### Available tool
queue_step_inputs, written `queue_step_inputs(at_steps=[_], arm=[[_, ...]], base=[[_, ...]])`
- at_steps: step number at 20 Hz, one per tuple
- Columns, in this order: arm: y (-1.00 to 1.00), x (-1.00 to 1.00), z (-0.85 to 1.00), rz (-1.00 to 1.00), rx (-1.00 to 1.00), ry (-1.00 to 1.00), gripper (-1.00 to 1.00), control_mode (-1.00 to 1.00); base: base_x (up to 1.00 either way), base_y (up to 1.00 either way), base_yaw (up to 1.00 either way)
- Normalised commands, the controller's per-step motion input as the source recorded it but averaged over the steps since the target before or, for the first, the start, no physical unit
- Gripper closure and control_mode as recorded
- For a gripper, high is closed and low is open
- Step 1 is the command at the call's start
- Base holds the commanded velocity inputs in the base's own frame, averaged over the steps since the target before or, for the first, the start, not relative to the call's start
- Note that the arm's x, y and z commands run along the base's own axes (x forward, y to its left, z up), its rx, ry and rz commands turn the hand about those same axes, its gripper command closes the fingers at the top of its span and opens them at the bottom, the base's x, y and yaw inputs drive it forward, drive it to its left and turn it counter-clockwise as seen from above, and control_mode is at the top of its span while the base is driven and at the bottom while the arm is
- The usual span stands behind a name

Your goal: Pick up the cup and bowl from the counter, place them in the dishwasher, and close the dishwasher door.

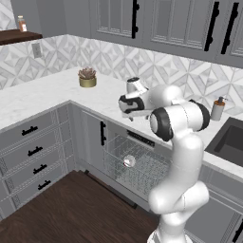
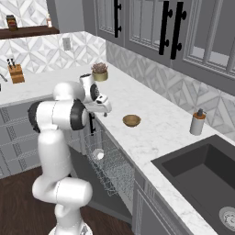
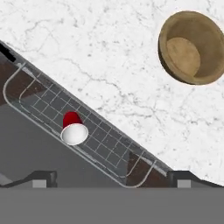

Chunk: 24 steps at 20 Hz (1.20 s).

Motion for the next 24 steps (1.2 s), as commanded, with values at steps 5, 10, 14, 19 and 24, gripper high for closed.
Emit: queue_step_inputs(at_steps=[5, 10, 14, 19, 24], arm=[[-0.8, 0.31, -0.03, 0.25, 0.06, 0.0, -1.0, -1.0], [-0.39, 0.31, 0.0, 0.24, 0.04, 0.0, -1.0, -1.0], [-0.55, 0.38, 0.0, 0.23, 0.08, -0.03, -1.0, -1.0], [-0.1, 0.0, -0.17, 0.04, 0.02, -0.03, -1.0, -1.0], [-0.03, 0.16, -0.17, 0.0, 0.0, 0.07, -1.0, -1.0]], base=[[0.0, 0.0, 0.0], [0.0, 0.0, 0.0], [0.0, 0.0, 0.0], [0.0, 0.0, 0.0], [0.0, 0.0, 0.0]])
